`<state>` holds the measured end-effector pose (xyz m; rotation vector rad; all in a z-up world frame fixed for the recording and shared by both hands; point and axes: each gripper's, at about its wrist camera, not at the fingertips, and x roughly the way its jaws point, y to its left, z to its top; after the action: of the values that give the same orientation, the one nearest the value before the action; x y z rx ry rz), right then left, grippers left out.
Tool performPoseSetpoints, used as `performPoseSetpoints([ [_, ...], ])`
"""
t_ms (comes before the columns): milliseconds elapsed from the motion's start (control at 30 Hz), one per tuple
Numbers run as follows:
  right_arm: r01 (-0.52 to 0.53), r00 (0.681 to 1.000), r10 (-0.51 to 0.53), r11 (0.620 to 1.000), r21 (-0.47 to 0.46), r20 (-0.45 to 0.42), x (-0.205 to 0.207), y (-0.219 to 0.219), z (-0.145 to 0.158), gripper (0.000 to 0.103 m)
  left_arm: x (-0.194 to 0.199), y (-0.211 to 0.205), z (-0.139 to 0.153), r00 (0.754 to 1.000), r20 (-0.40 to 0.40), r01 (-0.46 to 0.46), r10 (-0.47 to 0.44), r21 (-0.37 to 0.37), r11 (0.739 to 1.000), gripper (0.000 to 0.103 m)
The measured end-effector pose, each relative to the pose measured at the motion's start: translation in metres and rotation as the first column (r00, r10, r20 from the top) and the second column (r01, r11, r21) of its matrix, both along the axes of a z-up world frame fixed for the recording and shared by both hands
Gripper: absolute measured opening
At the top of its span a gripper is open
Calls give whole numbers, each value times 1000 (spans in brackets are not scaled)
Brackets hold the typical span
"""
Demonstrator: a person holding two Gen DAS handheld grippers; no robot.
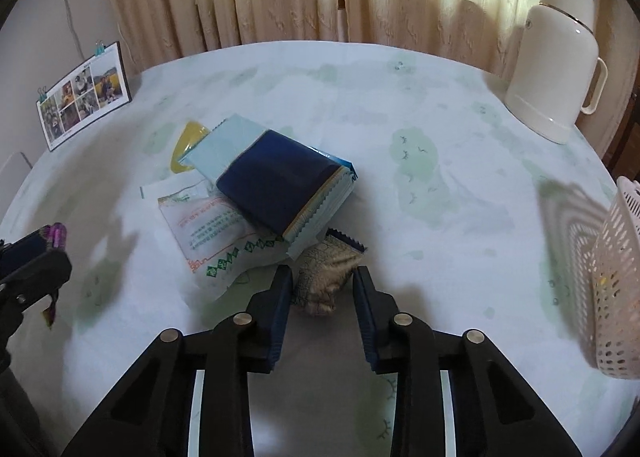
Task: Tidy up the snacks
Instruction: 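Grasp the small gold packet with the right gripper while the left holds the candy, then carry the gold packet into the pink basket with the right gripper and release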
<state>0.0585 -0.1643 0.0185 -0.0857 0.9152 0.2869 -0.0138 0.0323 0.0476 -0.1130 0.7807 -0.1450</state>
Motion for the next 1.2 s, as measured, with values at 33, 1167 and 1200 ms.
performPoseSetpoints([
  [33, 0, 1000, 0, 1000, 0, 3, 0, 0, -1, 32, 0, 0, 0, 1000, -1, 1, -1, -1, 1000, 40],
  [1167, 218, 951, -238, 969, 118, 195, -38, -82, 63, 27, 2, -7, -8, 1000, -26, 8, -8, 7, 1000, 40],
  [1200, 234, 946, -255, 964, 124, 200, -40, -88, 65, 27, 2, -7, -8, 1000, -26, 10, -10, 8, 1000, 40],
])
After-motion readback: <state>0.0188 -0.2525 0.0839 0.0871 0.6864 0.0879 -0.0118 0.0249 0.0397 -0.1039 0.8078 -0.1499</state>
